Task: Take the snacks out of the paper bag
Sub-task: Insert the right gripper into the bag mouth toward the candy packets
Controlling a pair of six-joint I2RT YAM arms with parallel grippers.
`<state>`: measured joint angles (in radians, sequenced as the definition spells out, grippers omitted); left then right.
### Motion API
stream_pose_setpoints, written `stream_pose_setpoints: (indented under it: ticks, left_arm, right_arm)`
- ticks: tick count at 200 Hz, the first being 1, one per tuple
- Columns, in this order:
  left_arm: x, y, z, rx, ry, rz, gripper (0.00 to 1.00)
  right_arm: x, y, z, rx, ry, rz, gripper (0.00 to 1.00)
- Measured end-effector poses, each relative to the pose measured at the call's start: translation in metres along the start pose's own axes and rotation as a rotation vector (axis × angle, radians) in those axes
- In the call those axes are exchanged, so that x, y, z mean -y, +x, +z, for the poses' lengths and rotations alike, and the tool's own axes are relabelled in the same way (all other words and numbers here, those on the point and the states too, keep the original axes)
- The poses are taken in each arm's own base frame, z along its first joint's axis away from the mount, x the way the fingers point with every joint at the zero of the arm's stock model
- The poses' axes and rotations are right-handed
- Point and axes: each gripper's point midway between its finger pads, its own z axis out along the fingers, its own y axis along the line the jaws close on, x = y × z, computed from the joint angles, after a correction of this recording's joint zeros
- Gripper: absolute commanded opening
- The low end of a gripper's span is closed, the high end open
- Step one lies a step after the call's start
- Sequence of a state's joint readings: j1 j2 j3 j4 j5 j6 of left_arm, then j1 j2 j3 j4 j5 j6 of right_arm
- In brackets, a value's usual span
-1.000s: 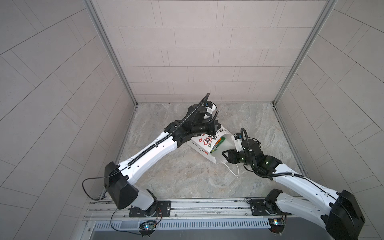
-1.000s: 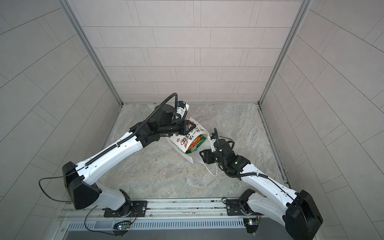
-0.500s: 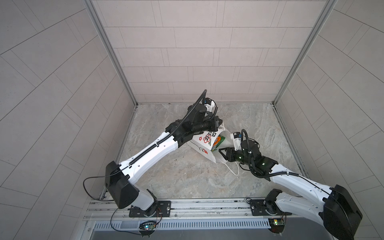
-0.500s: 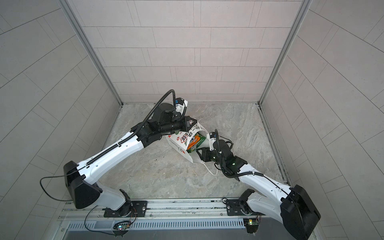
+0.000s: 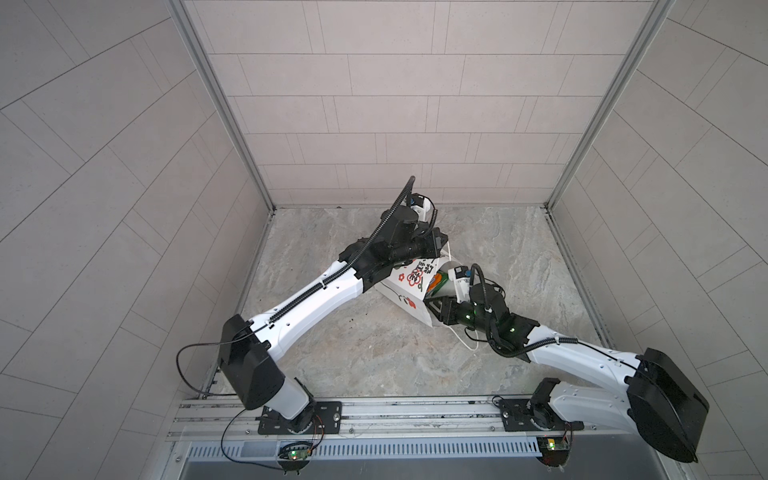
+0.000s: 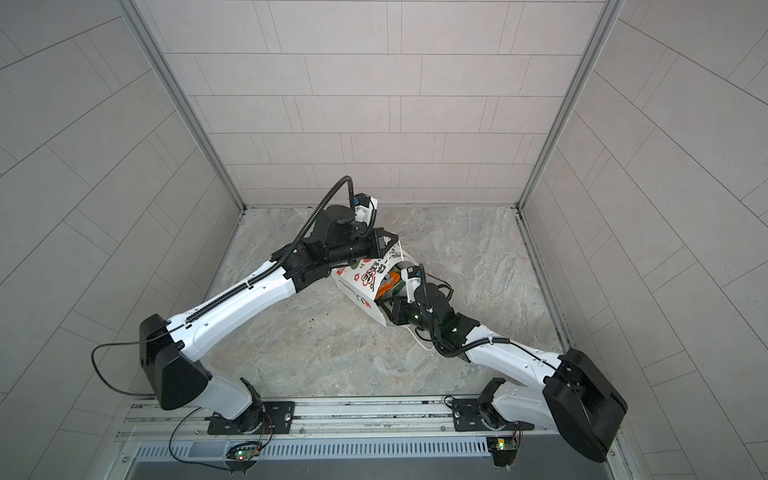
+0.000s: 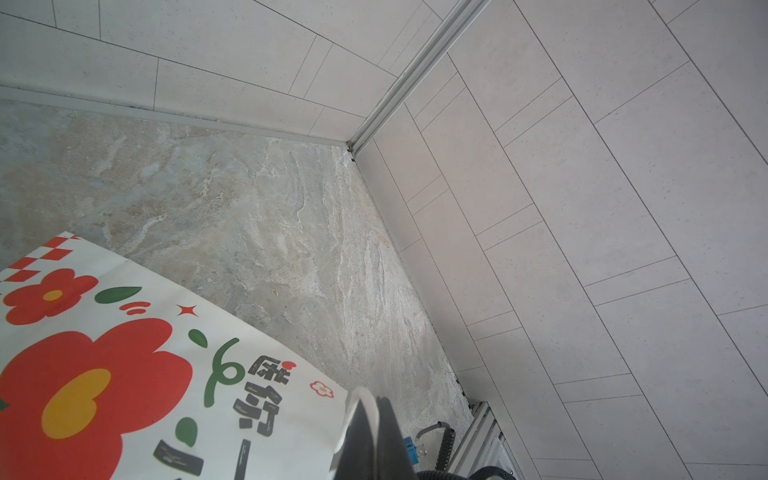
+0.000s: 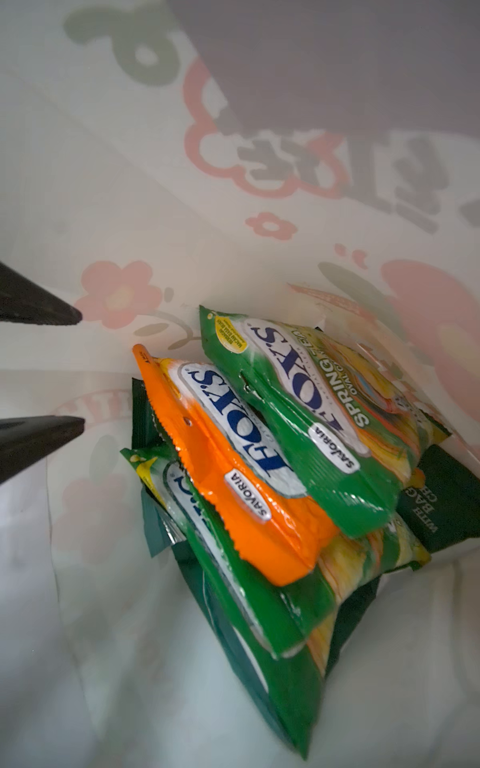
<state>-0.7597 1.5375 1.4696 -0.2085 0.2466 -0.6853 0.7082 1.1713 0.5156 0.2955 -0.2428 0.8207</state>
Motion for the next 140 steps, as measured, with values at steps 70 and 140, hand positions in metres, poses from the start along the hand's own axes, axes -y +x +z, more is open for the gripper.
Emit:
stream_pose_setpoints:
  ticks: [70, 140]
  left_arm:
    - [0.009, 0.005, 0.000, -0.030, 0.052, 0.015, 0.00]
    - [0.011, 0.007, 0.000, -0.040, 0.064, 0.033, 0.00]
  right_arm:
    - [0.027, -0.010, 0.019, 0.079, 0.117, 0.071, 0.35]
    - [0.036, -0.037, 0.028, 0.196, 0.119, 0.203, 0.31]
